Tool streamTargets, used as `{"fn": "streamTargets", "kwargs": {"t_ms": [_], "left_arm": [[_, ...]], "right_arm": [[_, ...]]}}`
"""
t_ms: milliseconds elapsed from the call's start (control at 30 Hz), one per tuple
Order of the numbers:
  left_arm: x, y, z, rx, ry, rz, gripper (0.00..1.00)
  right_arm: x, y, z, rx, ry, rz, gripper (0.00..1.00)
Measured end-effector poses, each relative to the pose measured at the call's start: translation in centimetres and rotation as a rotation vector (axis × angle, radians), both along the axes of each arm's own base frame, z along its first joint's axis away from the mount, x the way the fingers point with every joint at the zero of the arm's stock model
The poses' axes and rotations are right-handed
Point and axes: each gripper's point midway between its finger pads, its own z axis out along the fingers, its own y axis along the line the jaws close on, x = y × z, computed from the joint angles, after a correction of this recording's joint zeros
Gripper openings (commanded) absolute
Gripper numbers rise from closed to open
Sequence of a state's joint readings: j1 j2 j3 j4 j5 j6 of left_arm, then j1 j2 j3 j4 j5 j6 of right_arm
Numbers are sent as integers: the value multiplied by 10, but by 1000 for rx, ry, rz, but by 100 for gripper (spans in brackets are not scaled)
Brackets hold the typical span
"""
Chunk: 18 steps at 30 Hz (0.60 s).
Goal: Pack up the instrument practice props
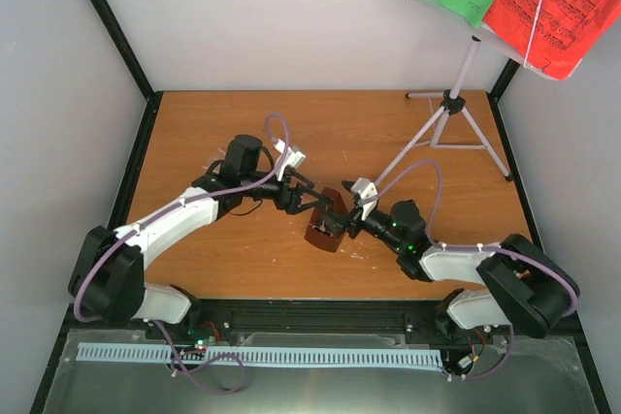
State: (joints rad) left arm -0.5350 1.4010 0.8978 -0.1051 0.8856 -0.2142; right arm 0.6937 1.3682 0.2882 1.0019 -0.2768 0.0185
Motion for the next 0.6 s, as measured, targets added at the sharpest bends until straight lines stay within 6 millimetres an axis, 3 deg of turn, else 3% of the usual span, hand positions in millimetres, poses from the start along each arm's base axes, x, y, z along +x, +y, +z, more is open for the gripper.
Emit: {"fn": "streamTargets", "kwargs": {"t_ms": [67,233,467,600], "left_arm": [[2,4,12,-5,-58,28,89],[6,7,21,4,-149,62,89],[6,2,7,78,-228,91,92],[7,-5,-13,129,-229,80,93]], "right_arm": [[-3,-3,13,24,-28,-2,100],[-15,-15,45,88,-107,-10,100],[-24,-65,97,217,-233,-204,100],[-11,-97,96,231,-223,-398,100]]}}
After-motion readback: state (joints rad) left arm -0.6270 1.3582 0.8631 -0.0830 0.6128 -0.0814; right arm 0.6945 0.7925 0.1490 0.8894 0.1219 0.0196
